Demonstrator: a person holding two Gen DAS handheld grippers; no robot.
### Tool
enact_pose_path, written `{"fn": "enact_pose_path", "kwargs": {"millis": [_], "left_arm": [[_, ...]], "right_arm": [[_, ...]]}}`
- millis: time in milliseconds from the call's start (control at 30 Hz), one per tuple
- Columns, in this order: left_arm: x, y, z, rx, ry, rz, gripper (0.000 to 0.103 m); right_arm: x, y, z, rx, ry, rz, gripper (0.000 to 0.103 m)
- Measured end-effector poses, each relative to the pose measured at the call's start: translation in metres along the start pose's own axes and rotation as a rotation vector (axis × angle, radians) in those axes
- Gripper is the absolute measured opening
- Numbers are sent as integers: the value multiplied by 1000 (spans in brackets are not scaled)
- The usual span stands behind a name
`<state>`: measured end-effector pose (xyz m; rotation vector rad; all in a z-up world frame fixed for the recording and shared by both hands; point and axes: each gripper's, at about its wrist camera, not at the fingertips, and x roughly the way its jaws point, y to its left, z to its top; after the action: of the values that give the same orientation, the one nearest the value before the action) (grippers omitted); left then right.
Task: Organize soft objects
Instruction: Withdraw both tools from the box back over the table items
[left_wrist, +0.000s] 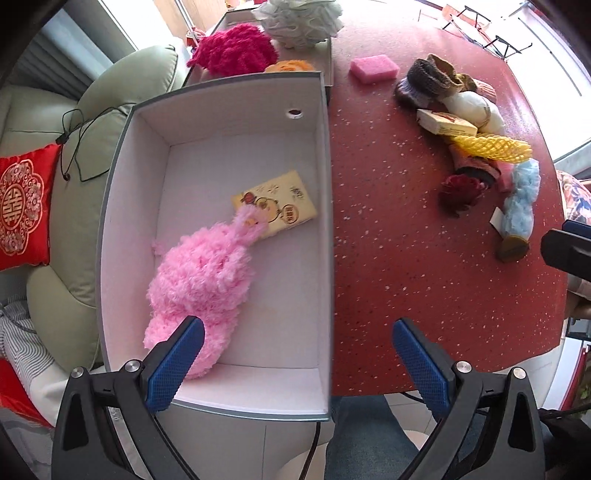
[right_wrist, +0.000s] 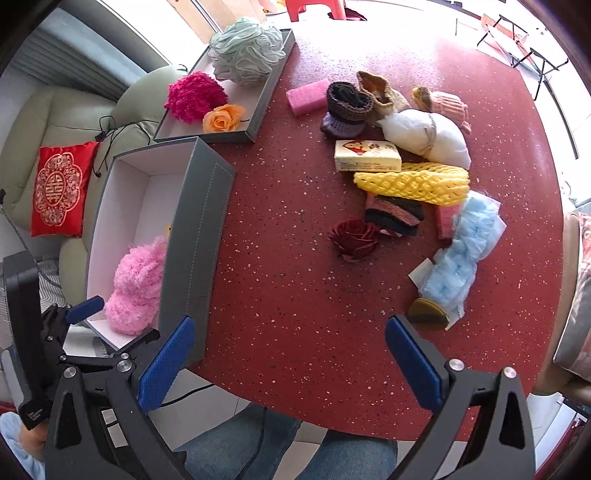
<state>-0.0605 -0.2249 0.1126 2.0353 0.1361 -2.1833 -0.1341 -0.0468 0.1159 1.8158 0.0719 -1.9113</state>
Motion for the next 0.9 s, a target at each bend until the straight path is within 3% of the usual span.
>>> {"fn": "enact_pose_path", "kwargs": {"millis": [467, 900], "left_arm": [[-24, -98, 24, 45, -8, 37, 102], [-29, -143, 33, 39, 21, 93, 102]], "right_arm": [[-28, -107, 11, 85, 28, -4, 103], [-30, -181, 1, 178, 66, 33, 103]]}}
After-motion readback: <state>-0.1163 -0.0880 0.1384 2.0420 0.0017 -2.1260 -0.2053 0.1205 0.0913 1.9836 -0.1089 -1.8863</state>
